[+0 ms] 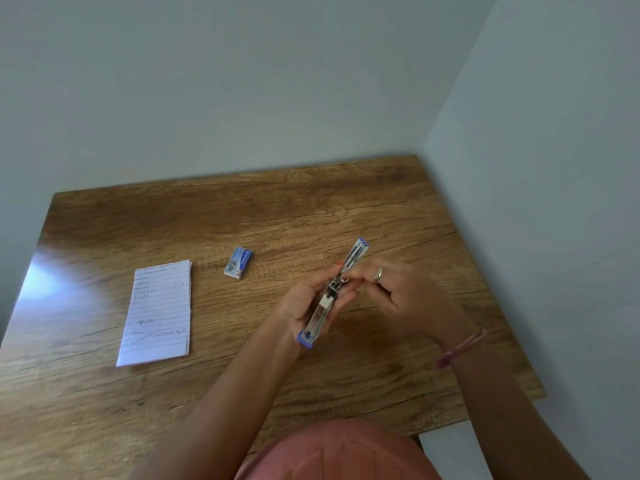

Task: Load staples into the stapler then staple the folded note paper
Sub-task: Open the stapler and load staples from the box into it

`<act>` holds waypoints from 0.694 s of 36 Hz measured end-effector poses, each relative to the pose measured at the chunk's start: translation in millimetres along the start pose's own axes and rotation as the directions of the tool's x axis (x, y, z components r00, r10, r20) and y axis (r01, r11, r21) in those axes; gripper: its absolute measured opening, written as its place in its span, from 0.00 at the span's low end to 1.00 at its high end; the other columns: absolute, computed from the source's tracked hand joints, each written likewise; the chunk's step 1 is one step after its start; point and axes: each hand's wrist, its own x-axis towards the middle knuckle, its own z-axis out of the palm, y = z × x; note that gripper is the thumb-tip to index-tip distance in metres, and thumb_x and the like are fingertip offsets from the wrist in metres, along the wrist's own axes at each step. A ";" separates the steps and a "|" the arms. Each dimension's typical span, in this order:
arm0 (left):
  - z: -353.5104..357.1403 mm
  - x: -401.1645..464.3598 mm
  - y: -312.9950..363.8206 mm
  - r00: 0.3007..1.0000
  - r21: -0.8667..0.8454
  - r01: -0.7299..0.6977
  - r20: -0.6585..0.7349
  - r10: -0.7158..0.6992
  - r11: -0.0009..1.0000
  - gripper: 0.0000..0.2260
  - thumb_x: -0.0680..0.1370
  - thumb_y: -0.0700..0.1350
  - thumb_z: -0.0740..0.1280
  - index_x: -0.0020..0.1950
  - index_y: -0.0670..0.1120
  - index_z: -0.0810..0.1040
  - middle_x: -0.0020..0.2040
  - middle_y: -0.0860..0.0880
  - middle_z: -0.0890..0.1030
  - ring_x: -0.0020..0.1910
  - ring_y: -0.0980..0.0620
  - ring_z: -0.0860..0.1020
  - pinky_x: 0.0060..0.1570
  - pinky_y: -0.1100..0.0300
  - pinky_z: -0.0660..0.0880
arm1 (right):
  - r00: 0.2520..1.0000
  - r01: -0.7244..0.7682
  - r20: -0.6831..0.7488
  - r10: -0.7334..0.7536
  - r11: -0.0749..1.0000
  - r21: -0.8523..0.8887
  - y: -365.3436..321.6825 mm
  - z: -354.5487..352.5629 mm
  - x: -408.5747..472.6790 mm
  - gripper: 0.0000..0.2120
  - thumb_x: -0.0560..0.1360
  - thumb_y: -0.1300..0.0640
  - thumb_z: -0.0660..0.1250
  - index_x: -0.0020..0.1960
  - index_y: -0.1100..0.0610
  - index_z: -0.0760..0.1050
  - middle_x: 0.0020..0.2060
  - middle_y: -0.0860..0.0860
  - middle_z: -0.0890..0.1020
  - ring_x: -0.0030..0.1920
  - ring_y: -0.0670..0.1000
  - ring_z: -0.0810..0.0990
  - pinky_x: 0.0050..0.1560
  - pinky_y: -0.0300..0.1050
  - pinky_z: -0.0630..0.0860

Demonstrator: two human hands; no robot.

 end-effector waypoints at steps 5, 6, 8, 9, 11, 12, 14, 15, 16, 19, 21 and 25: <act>-0.8 3.1 -0.6 1.000 0.016 0.003 -0.015 -0.003 1.000 0.12 0.75 0.38 0.68 0.55 0.33 0.80 0.49 0.35 0.84 0.40 0.45 0.86 0.35 0.56 0.83 | 0.999 0.028 0.043 -0.026 0.998 -0.057 2.5 -4.9 3.0 0.20 0.77 0.50 0.53 0.61 0.52 0.78 0.50 0.49 0.83 0.44 0.50 0.82 0.39 0.52 0.79; -0.6 3.0 -0.6 1.000 0.022 0.004 -0.010 -0.004 1.000 0.14 0.73 0.38 0.68 0.56 0.33 0.79 0.49 0.35 0.84 0.40 0.45 0.86 0.36 0.56 0.82 | 0.998 0.041 0.056 -0.037 0.997 -0.072 3.2 -6.2 3.6 0.20 0.77 0.50 0.53 0.62 0.53 0.78 0.51 0.50 0.83 0.44 0.51 0.82 0.39 0.52 0.79; -0.8 2.2 -0.7 1.000 0.033 0.005 -0.009 -0.004 0.999 0.16 0.70 0.39 0.69 0.55 0.33 0.80 0.47 0.36 0.84 0.39 0.46 0.86 0.37 0.56 0.82 | 0.996 0.047 0.083 -0.038 0.994 -0.103 5.0 -10.1 5.3 0.22 0.77 0.51 0.51 0.62 0.54 0.78 0.50 0.52 0.84 0.43 0.53 0.82 0.39 0.52 0.79; -1.4 2.0 -0.8 1.000 0.035 0.004 -0.013 -0.004 0.999 0.16 0.69 0.39 0.70 0.54 0.33 0.80 0.46 0.36 0.84 0.38 0.46 0.86 0.37 0.56 0.81 | 0.996 0.047 0.079 -0.037 0.991 -0.127 6.8 -12.1 5.9 0.23 0.76 0.51 0.51 0.62 0.54 0.78 0.50 0.53 0.84 0.40 0.53 0.82 0.37 0.50 0.78; -2.9 2.1 -0.5 1.000 0.034 0.003 -0.024 -0.002 0.999 0.14 0.71 0.39 0.69 0.54 0.33 0.80 0.44 0.37 0.84 0.36 0.47 0.86 0.34 0.56 0.82 | 0.998 0.043 0.042 -0.036 0.979 -0.197 10.5 -16.0 6.8 0.21 0.77 0.53 0.53 0.62 0.53 0.79 0.47 0.52 0.85 0.33 0.48 0.77 0.32 0.42 0.72; -3.4 2.2 -0.3 1.000 0.031 0.002 -0.027 -0.002 1.000 0.13 0.73 0.39 0.68 0.54 0.33 0.79 0.44 0.38 0.84 0.36 0.47 0.86 0.33 0.56 0.82 | 0.999 0.032 0.032 -0.026 0.974 -0.223 12.0 -17.3 7.1 0.18 0.77 0.55 0.56 0.61 0.53 0.79 0.46 0.51 0.84 0.31 0.46 0.73 0.32 0.40 0.68; -4.1 3.0 -0.8 1.000 0.023 0.007 -0.022 -0.006 1.000 0.12 0.76 0.39 0.66 0.56 0.33 0.79 0.44 0.38 0.84 0.36 0.47 0.86 0.34 0.57 0.82 | 0.999 0.038 0.006 -0.038 0.970 -0.240 11.9 -17.3 7.3 0.15 0.76 0.60 0.62 0.60 0.54 0.80 0.42 0.51 0.84 0.29 0.45 0.70 0.31 0.38 0.65; -4.4 3.5 -0.9 1.000 0.020 0.008 -0.019 -0.007 1.000 0.12 0.77 0.39 0.66 0.56 0.33 0.78 0.44 0.38 0.84 0.36 0.47 0.86 0.34 0.57 0.81 | 0.999 0.051 -0.006 -0.054 0.969 -0.240 10.2 -16.5 7.2 0.14 0.75 0.61 0.63 0.58 0.55 0.81 0.42 0.52 0.85 0.28 0.46 0.72 0.31 0.38 0.66; -4.5 4.0 -0.9 1.000 0.021 0.006 -0.016 -0.006 1.000 0.12 0.77 0.39 0.66 0.56 0.33 0.78 0.44 0.38 0.84 0.36 0.47 0.86 0.35 0.57 0.81 | 0.998 0.064 -0.003 -0.067 0.970 -0.233 8.1 -15.6 7.0 0.14 0.75 0.60 0.62 0.58 0.56 0.81 0.42 0.53 0.85 0.29 0.48 0.75 0.31 0.38 0.68; -5.8 4.6 -0.1 1.000 0.034 0.004 -0.005 -0.003 0.999 0.11 0.78 0.39 0.66 0.54 0.33 0.80 0.46 0.38 0.84 0.38 0.47 0.86 0.37 0.57 0.81 | 0.995 0.094 0.061 -0.083 0.972 -0.217 6.5 -11.4 6.6 0.16 0.77 0.57 0.58 0.60 0.57 0.79 0.47 0.54 0.85 0.40 0.54 0.83 0.40 0.49 0.79; -7.5 4.6 -0.2 1.000 0.045 0.001 -0.011 0.000 0.999 0.10 0.78 0.39 0.66 0.52 0.34 0.81 0.46 0.38 0.85 0.38 0.47 0.86 0.35 0.57 0.82 | 0.994 0.083 0.081 -0.067 0.971 -0.223 10.7 -9.1 6.4 0.15 0.78 0.59 0.61 0.63 0.56 0.78 0.50 0.55 0.84 0.46 0.56 0.83 0.47 0.54 0.79; -9.7 3.7 -1.2 1.000 0.076 -0.009 -0.028 0.011 0.997 0.10 0.78 0.39 0.66 0.55 0.34 0.79 0.46 0.38 0.85 0.39 0.47 0.86 0.30 0.58 0.82 | 0.998 0.042 0.053 -0.032 0.981 -0.192 19.2 -8.6 6.0 0.15 0.77 0.62 0.62 0.62 0.54 0.79 0.48 0.54 0.85 0.38 0.54 0.81 0.39 0.49 0.77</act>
